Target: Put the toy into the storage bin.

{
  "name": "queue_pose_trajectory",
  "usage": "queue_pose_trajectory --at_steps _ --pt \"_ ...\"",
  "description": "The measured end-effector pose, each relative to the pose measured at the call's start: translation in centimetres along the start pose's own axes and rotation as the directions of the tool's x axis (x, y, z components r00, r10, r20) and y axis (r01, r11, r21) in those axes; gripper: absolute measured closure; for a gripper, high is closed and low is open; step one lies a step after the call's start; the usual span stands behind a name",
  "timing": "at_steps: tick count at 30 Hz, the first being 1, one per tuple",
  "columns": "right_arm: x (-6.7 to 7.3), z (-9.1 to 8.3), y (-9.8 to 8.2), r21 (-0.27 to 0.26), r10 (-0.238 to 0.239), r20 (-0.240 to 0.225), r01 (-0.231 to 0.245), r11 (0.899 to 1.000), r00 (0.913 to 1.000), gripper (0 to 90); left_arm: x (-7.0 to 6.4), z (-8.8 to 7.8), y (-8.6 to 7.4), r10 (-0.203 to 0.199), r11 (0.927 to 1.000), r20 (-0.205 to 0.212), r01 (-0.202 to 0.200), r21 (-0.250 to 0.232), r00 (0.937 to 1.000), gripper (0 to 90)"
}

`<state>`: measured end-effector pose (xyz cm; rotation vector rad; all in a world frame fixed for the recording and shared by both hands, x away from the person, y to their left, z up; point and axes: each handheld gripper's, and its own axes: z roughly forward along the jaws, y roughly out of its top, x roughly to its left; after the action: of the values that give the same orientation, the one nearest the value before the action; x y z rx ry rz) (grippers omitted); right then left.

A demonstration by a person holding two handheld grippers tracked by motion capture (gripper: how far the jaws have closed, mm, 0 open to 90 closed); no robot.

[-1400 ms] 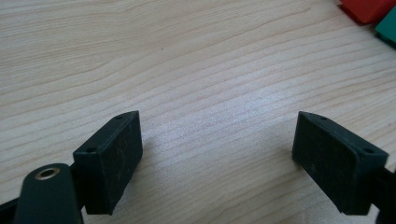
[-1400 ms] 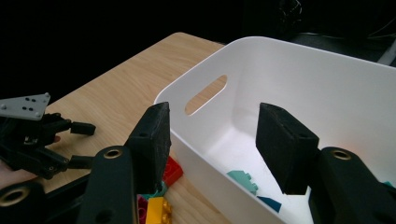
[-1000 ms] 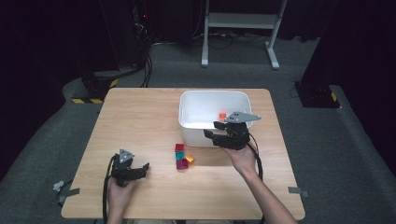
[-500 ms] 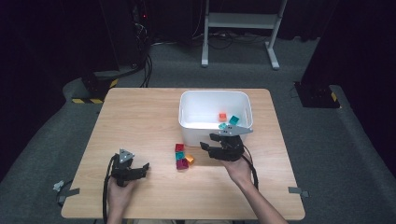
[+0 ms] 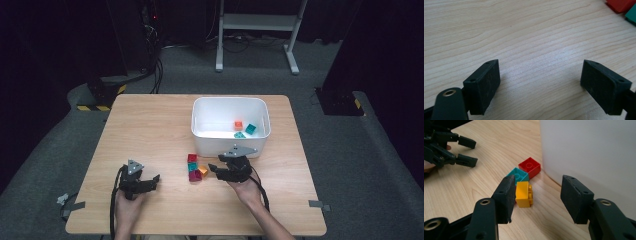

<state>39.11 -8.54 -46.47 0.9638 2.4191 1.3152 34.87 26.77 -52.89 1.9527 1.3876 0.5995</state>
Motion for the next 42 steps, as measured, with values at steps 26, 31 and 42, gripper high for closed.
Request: queue_pose_trajectory --at_steps 26,31,42 --pt "1.0 5.0 -1.3 0.091 0.023 0.004 -0.023 0.996 0.9997 49.4 0.0 0.0 0.0 0.001 1.0000 0.000 -0.001 0.001 1.0000 16.1" --pt "1.0 5.5 -1.5 0.099 0.027 0.008 -0.028 0.995 0.9996 50.9 0.0 0.0 0.0 0.000 1.0000 0.000 0.000 0.000 1.0000 16.1" --pt "1.0 5.9 -1.7 0.126 0.021 0.007 -0.021 0.992 0.9998 58.0 0.0 0.0 0.0 0.000 1.0000 0.000 0.000 0.000 1.0000 16.1"
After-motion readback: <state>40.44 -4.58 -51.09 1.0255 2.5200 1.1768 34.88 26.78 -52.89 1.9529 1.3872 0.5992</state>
